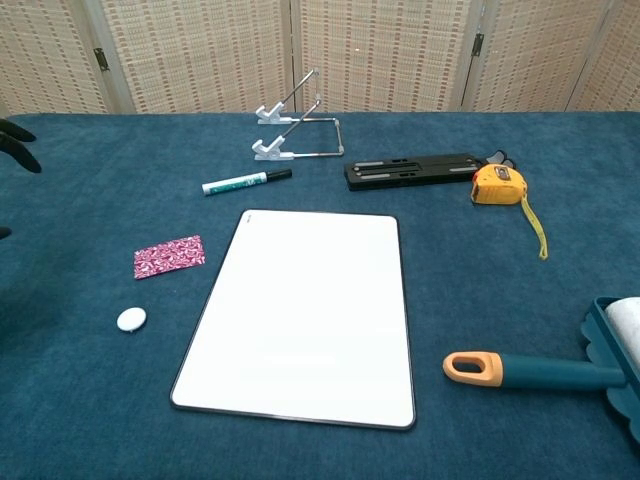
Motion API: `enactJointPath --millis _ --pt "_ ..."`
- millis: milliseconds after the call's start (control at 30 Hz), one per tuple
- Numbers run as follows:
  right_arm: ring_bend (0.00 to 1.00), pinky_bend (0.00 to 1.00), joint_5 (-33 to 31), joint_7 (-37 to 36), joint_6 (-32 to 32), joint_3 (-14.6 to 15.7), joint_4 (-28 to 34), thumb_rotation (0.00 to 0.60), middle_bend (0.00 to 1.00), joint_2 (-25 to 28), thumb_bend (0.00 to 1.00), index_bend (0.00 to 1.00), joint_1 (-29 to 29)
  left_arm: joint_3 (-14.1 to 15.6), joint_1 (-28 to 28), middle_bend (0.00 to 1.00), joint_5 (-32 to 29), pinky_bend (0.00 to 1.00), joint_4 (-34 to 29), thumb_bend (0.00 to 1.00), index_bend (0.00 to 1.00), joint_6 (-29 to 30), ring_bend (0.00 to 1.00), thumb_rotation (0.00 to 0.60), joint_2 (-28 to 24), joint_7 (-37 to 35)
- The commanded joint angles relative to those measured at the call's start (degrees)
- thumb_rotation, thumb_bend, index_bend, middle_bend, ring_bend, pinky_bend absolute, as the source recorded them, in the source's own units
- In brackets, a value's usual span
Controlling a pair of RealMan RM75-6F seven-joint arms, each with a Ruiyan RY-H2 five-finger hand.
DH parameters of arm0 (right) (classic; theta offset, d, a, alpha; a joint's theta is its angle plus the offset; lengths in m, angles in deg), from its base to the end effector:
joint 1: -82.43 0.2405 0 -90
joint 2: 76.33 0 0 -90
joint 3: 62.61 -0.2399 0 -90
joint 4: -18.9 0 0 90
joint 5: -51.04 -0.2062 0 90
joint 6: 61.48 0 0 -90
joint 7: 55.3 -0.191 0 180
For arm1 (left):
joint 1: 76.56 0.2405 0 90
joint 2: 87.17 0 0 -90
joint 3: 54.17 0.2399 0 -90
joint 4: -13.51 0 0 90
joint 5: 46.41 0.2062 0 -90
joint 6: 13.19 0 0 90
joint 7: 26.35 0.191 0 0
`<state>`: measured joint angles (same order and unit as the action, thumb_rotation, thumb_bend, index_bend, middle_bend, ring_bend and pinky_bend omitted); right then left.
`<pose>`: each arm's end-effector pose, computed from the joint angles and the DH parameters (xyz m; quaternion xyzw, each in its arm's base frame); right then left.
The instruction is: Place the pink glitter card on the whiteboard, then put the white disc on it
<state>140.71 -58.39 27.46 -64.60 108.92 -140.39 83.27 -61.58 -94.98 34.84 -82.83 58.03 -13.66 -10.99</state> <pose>-0.3025 -0.2026 0.1634 0.5872 -0.3830 0.3994 0.5908 -0.2149 0.2950 0.0742 -0.6742 -0.3634 -0.3887 0.5122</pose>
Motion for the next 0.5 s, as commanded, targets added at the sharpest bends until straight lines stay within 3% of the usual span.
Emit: enactJointPath --millis 33,267,500 --pt "0.05 0.00 0.05 -0.04 0.34 -0.02 0.17 0.600 0.06 0.19 0.36 0.00 -0.18 -1.04 -3.62 0.13 -2.68 0.00 0.99 0.33 0.28 -4.82 0.10 0.600 2.17 2.08" --pt "0.05 0.00 -0.49 -0.29 0.42 -0.03 0.04 0.600 0.06 0.23 0.36 0.00 -0.52 -2.57 -9.72 0.09 -9.57 0.00 1.32 0.32 0.24 -13.52 0.08 0.600 4.54 5.71" --pt "0.05 0.00 -0.80 -0.67 0.26 -0.16 -0.34 0.600 0.06 0.20 0.36 0.00 -0.52 -3.54 -14.52 0.08 -17.05 0.00 4.08 0.32 0.23 -17.30 0.07 0.600 8.30 11.54"
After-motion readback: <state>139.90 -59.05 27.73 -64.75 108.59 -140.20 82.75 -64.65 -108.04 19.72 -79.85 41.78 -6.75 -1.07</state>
